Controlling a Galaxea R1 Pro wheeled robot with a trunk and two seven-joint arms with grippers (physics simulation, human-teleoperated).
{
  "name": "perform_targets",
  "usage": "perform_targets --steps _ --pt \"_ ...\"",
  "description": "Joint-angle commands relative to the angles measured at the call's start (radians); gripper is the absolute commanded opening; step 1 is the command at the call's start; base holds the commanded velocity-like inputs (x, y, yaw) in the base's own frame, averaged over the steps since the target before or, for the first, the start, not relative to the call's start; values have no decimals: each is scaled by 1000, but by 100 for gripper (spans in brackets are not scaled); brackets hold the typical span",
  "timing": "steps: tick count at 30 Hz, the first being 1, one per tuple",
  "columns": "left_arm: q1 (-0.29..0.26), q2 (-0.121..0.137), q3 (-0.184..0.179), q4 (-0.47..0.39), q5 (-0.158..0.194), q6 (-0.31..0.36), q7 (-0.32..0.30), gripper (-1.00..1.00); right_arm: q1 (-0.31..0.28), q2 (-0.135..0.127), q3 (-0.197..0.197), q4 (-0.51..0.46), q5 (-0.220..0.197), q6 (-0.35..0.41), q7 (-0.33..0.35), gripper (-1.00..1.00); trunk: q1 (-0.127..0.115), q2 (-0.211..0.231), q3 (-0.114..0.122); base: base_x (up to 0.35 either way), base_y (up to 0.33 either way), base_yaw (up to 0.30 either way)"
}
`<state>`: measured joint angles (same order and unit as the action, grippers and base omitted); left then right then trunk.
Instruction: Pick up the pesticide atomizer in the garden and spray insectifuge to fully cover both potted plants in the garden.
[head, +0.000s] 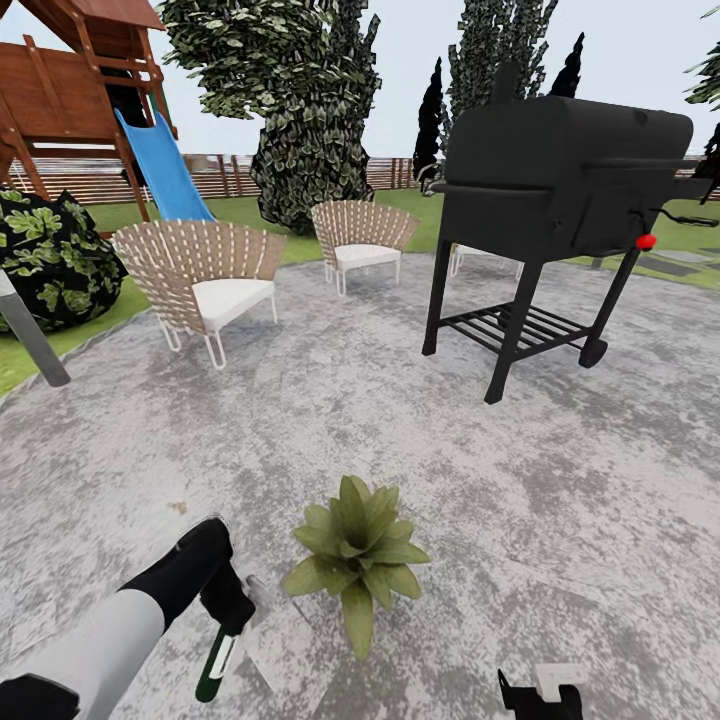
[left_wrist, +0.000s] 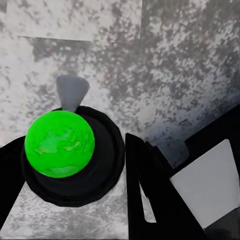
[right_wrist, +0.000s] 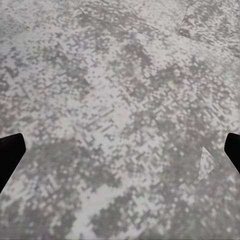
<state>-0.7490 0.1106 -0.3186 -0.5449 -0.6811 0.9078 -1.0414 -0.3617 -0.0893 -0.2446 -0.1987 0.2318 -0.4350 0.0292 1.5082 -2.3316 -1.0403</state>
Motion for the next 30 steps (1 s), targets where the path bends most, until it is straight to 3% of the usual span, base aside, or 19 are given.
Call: perform_targets --steps 1,11,17,20,22,26,30 --pt "3 1 -3 6 -8 3 -9 -100 0 0 -9 1 8 -4 3 100 0 0 -1 0 0 0" --pt "-16 -7 0 5 -11 6 -14 -100 0 1 -8 1 9 -4 3 100 0 0 -1 0 0 0" --pt "-5 0 -2 5 -13 4 -10 -100 0 1 -8 1 9 -4 3 100 0 0 -1 0 0 0" --pt "2 11 -1 19 -73 0 -9 -100 1 2 -7 1 9 -4 3 100 0 0 -1 0 0 0" --pt "3 14 0 21 -87 -1 -10 -100 1 2 -7 1 9 -4 3 100 0 0 -1 0 0 0" --pt "3 4 3 14 -90 -2 -14 -100 1 2 -8 1 9 -4 3 100 0 0 -1 0 0 0" --pt "4 -28 5 18 -88 -3 -15 -100 1 2 -7 1 9 -4 3 100 0 0 -1 0 0 0"
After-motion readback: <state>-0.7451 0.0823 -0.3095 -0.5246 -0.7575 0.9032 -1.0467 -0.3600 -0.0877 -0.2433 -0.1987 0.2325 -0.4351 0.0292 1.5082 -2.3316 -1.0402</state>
